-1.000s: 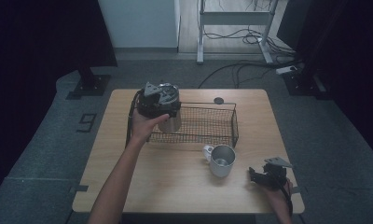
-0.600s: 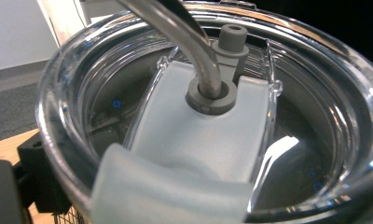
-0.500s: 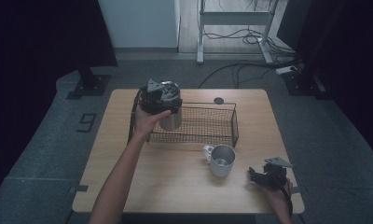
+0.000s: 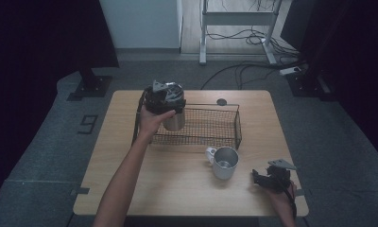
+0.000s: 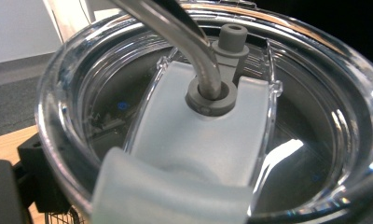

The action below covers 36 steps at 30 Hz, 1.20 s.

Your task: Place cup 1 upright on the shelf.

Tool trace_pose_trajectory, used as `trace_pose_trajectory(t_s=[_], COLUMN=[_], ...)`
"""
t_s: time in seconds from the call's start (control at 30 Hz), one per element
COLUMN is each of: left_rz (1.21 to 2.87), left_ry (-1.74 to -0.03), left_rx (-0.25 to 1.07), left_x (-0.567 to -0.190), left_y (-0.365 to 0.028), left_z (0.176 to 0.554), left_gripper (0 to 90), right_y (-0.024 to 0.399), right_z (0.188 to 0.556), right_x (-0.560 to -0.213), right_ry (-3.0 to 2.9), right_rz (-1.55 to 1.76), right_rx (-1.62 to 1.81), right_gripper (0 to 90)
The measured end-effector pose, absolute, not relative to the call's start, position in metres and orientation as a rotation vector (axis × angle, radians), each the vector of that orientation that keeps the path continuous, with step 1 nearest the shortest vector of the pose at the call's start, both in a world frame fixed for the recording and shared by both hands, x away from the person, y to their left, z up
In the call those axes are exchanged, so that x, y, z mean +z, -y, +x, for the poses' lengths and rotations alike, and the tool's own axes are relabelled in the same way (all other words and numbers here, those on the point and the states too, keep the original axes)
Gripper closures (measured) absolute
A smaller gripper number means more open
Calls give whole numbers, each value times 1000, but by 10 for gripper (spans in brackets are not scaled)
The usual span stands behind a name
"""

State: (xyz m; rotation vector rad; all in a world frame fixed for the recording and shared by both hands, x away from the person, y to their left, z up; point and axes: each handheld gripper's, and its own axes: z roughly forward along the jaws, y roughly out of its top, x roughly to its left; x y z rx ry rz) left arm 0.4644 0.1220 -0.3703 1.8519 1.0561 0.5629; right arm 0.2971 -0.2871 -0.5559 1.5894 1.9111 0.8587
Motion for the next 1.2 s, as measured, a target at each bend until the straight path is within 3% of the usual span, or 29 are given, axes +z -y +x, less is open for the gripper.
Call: trace_pose_trajectory(t_s=[1.2], left_rz=[1891], left_ry=[-1128], left_rx=[565], left_x=[-403], left_y=[-120], left_z=[487], left_gripper=[40], right_y=[287], right_z=[297], right_x=[-556], right_ry=[-1911], right_rz=[1589], right_rx=[858], right_gripper=[133])
